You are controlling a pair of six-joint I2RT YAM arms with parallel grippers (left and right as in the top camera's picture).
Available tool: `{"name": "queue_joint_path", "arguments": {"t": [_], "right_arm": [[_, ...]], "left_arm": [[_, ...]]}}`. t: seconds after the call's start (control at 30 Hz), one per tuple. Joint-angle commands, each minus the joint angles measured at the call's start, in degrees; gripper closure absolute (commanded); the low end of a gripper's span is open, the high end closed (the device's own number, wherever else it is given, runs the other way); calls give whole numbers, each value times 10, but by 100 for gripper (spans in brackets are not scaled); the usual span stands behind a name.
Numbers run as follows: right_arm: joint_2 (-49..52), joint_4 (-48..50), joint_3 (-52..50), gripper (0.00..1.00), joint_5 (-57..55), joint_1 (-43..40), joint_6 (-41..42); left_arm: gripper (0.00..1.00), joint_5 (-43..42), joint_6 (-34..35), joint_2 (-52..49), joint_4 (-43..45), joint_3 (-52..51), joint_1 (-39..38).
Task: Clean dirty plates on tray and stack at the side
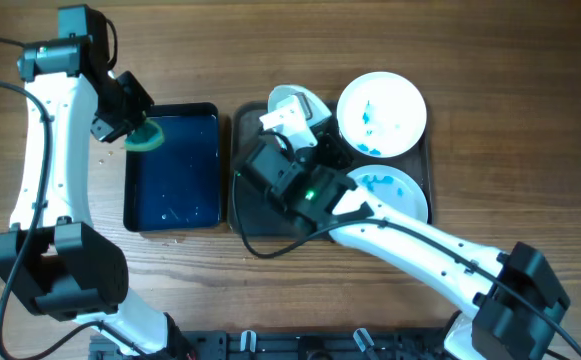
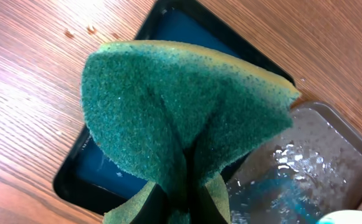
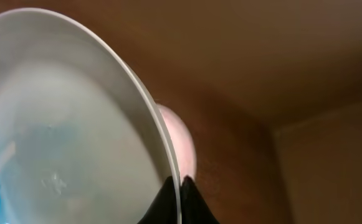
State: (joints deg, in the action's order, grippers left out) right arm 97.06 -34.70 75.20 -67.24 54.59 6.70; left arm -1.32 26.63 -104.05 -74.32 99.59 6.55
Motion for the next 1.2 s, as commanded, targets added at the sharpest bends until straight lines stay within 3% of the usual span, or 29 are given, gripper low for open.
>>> {"name": "queue_joint_path", "arguments": {"t": [0.0,0.2,0.47,0.6,0.8,0.93,1.1,1.17], "right_arm": [[-14,52,9,96,-144,21,-77],[-14,154,9,96,-177,35,-171],[-14,151,9,96,-138,35,-170],[-14,78,9,96,11,33,-122],[-26,-21,9,96,288,-21,59],[-75,-34,9,96,541,-122,107],[-127,-72,9,96,701,-283,121],[-147,-102,9,96,714,-358,129]], "left_arm": [[96,-27,-9,1,4,-4,0],[96,-32,-9,1,4,-4,-2],[96,-32,-9,1,6,-4,-23],[96,-32,-9,1,6,-4,-32],[96,-34,-7,1,8,-4,-56],[96,-34,-2,1,22,-4,-88],[96,-40,10,1,35,-4,-127],[96,-40,12,1,44,-4,-147]]}}
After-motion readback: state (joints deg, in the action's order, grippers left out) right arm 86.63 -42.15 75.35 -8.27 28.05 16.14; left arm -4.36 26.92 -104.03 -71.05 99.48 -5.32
